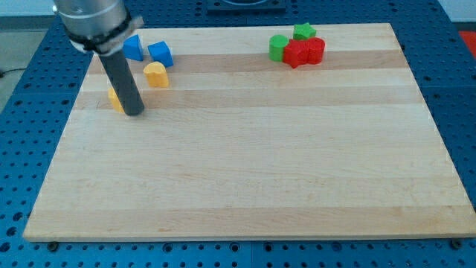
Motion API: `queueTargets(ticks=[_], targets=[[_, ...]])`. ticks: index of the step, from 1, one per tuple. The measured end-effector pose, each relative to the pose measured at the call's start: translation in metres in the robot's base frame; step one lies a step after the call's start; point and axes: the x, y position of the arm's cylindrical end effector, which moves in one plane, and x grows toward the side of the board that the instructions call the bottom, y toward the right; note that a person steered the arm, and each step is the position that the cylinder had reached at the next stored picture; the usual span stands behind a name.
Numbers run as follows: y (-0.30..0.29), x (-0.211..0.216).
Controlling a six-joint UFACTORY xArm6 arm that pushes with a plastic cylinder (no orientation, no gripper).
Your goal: Place the yellow hexagon to the left of the yellow heart
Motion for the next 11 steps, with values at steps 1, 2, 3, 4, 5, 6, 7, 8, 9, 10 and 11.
queueTargets(ticks=[1,2,3,4,5,6,7,8,9,10,11], targets=[[-0.016,-0.009],[-0.036,0.008],[-0.07,-0.021],[-0.064,-0.04],[-0.046,-0.04],[-0.062,-0.029],[-0.055,-0.002],[-0.041,-0.014],[-0.034,-0.04],[-0.016,-0.037],[-0.013,-0.016]])
